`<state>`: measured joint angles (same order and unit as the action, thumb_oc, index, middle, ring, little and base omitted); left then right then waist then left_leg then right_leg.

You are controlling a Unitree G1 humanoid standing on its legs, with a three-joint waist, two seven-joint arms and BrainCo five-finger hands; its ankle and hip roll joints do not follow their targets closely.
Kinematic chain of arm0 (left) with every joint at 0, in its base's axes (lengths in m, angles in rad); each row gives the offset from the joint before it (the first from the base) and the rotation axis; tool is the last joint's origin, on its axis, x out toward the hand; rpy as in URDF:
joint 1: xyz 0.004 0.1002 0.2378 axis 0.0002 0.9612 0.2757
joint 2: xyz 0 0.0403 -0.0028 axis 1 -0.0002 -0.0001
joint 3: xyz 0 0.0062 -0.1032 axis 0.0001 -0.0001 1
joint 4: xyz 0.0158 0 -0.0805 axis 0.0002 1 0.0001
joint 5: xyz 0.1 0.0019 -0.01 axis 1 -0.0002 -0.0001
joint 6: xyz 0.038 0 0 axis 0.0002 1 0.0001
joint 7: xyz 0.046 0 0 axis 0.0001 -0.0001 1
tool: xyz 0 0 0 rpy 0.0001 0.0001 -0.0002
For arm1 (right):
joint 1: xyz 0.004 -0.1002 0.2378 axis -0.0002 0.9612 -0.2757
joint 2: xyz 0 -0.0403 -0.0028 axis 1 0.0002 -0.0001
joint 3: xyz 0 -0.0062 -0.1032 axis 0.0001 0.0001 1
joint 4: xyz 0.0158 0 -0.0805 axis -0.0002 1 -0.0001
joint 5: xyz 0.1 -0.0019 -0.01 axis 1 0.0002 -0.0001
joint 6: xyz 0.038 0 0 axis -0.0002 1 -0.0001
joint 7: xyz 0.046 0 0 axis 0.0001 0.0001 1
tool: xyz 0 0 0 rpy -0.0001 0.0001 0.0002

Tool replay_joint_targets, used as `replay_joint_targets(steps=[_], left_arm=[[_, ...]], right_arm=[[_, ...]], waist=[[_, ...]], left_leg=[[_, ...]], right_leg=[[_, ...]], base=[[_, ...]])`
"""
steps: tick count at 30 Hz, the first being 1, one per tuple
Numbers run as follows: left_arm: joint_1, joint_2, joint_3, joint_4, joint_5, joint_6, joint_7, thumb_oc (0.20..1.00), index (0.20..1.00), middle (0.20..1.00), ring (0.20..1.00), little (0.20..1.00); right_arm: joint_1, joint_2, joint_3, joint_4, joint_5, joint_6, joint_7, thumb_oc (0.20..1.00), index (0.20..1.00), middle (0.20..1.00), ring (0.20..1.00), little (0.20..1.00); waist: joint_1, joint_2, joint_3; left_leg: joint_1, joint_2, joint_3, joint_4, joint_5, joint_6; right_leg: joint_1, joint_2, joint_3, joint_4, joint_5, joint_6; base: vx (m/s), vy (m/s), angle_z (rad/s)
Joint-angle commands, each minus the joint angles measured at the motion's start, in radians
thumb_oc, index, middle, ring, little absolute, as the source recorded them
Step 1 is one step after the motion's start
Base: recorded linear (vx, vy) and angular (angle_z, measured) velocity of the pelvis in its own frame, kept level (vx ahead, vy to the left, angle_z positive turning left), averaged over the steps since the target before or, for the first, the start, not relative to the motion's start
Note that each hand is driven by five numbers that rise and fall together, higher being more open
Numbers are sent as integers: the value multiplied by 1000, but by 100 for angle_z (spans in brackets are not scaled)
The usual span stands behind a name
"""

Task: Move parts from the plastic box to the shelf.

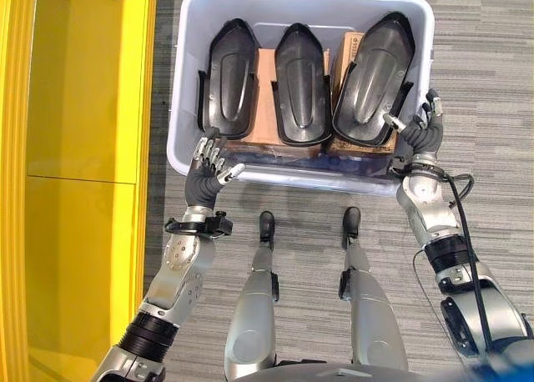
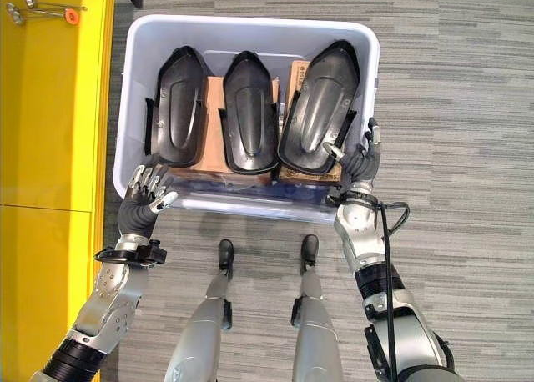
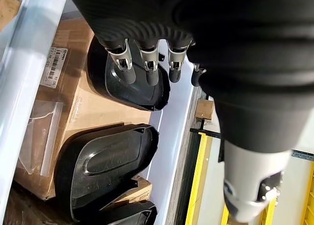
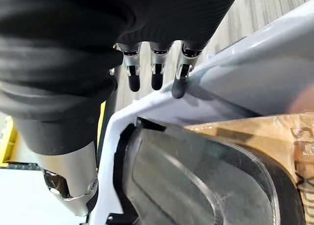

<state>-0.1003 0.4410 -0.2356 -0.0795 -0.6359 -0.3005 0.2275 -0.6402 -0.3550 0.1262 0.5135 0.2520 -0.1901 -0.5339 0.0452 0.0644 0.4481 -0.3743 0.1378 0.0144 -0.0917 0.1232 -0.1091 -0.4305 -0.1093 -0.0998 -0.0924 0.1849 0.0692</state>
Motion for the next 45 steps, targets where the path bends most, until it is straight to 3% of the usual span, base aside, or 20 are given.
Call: replay_joint_targets(steps=[1,11,25,38,45], left_arm=[[31,44,10,-142,27,-73,-1,1000,1000,1000,1000,1000],[24,58,-10,-150,6,-73,-18,1000,1000,1000,1000,1000],[18,61,-14,-151,2,-71,-17,1000,1000,1000,1000,1000],[22,80,-28,-164,-25,-69,-19,1000,1000,1000,1000,1000],[23,101,-43,-176,-43,-63,-35,1000,1000,1000,1000,1000]], right_arm=[[-102,-24,3,25,15,-42,-13,1000,1000,1000,1000,1000],[-225,-65,37,158,54,-23,2,1000,1000,1000,1000,1000],[-241,-66,39,202,64,-16,-1,1000,1000,1000,1000,1000],[-411,-82,19,476,294,-23,39,1000,1000,1000,1000,1000],[-527,-128,45,646,381,13,89,1000,1000,1000,1000,1000]], waist=[[11,-18,-11],[29,-10,-7],[35,-10,-1],[52,-4,11],[72,6,24]], left_leg=[[54,38,-7,4,-5,-12],[47,35,-12,4,-2,-10],[37,32,-20,4,-3,-6],[28,29,-21,4,-6,-4],[11,28,-27,4,1,-4]], right_leg=[[-10,-89,36,89,-21,68],[-18,-88,32,98,-23,67],[-24,-90,28,105,-27,68],[-42,-89,32,116,-31,66],[-57,-89,27,127,-36,65]], base=[[0,0,0],[1,0,1],[5,-1,2],[0,0,0],[0,-4,1]])
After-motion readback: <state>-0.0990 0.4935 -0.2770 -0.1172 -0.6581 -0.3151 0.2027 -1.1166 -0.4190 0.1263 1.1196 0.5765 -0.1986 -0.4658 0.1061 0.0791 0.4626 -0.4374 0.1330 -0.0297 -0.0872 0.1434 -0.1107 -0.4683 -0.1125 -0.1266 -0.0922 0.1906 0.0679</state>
